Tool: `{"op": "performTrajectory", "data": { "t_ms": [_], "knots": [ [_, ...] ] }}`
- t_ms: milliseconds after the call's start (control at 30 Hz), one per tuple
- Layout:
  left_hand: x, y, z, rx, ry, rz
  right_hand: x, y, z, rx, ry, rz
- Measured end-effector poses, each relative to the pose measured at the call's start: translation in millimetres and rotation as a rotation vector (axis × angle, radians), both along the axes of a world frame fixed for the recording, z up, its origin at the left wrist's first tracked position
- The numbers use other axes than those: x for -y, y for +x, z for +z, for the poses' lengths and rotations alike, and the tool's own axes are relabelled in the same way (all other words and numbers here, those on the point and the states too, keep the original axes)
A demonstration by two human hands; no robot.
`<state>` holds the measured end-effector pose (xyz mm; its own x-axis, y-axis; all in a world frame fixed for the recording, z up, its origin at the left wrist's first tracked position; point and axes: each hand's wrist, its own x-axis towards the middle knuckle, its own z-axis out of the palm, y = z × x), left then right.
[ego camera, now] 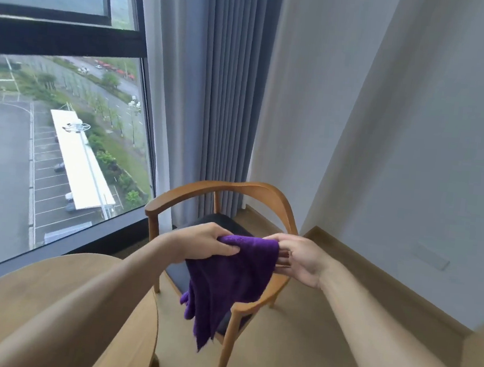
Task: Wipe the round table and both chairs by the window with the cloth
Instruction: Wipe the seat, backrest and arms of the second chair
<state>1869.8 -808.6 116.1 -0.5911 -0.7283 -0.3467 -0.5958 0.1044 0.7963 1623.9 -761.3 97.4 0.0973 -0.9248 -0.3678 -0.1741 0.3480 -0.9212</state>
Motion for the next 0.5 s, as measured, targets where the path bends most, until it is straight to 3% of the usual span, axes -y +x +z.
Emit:
{"op": "performTrajectory", "data": {
  "t_ms": [167,333,500],
  "knots": [
    [92.2,4.9,-64.0,-0.021,0.13,0.201,106.0,11.7,-57.3,0.088,0.059,0.121],
    [167.5,9.1,-119.6,-0.068,0.193,0.321,202.7,23.4,-101.8,-0.246,-0.087,0.243],
    [231.6,9.3,-168.7,0.011,0.01,0.366,283.4,38.7,-148.2,-0.426,-0.201,0.234]
  ]
}}
